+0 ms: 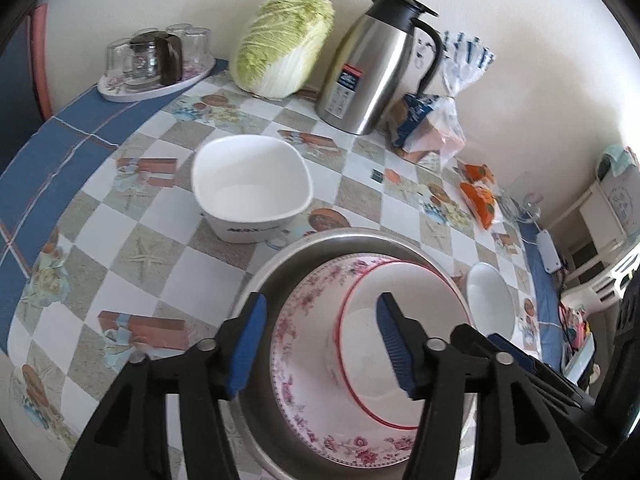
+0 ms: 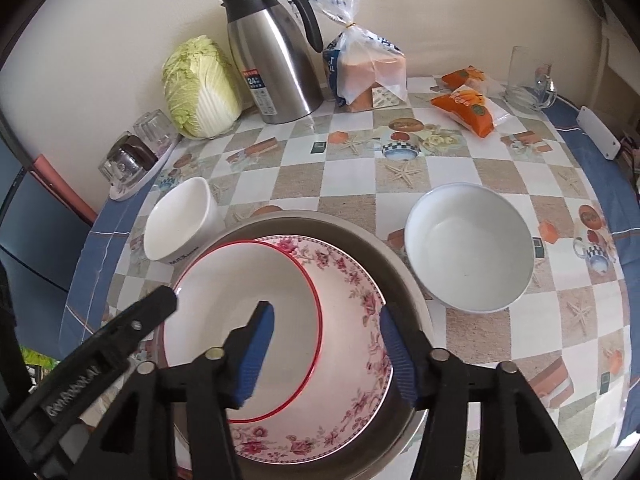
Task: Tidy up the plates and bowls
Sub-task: 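Open both tools to release the red-rimmed bowl, then withdraw both tools up away from the basin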
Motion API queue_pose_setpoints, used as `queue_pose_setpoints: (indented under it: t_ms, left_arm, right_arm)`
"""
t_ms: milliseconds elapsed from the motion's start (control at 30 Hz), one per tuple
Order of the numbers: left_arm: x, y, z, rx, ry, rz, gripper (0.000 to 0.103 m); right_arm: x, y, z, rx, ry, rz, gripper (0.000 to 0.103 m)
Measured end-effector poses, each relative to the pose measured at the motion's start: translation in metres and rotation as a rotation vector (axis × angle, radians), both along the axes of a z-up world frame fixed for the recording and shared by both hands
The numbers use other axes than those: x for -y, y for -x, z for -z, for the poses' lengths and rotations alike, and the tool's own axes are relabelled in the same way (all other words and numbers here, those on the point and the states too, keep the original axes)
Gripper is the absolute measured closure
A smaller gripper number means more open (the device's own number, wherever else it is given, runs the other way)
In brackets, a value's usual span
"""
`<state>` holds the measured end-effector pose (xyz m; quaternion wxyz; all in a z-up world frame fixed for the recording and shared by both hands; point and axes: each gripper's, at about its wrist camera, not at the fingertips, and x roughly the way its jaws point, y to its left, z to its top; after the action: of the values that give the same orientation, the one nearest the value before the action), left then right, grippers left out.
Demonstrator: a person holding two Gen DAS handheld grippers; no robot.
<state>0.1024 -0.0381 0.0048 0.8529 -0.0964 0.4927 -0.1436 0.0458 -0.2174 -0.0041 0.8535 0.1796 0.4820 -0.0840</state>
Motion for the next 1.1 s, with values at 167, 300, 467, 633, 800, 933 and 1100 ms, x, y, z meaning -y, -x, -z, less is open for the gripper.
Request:
queue_pose_setpoints:
  t_ms: [167, 300, 467, 633, 800, 933, 1100]
  left_arm:
    - [-0.007, -0.001, -0.001, 0.009, -0.041, -0.044, 0.036]
    - [-0.010, -0.002, 0.004, -0.002, -0.116, -0.081, 0.017]
    - [-0.019, -0.003, 0.004, 0.008, -0.142, -0.125, 0.016]
    - [-0.026, -0.004, 0.004, 0.018, -0.162, -0.164, 0.016]
    - [-0.033, -0.006, 0.003, 0.030, -0.179, -0.198, 0.015]
    - [-0.038, -0.008, 0.003, 0.032, -0.182, -0.224, 0.011]
    - [-0.044, -0.010, 0.002, 0.035, -0.172, -0.239, 0.010]
  right_arm:
    - [0.002, 0.000, 0.003, -0.006, 0.011, 0.012, 0.028]
    - [0.003, 0.002, 0.003, -0.008, 0.021, 0.023, 0.016]
    - [0.004, 0.001, 0.005, -0.014, 0.025, 0.027, 0.015]
    - [0.005, 0.001, 0.004, -0.012, 0.032, 0.032, 0.003]
    - [0.006, 0.003, 0.003, -0.006, 0.036, 0.039, 0.003]
    - [0.004, 0.005, 0.000, 0.006, 0.033, 0.044, 0.002]
    - [-0.002, 0.006, -0.003, 0.024, 0.037, 0.037, 0.000]
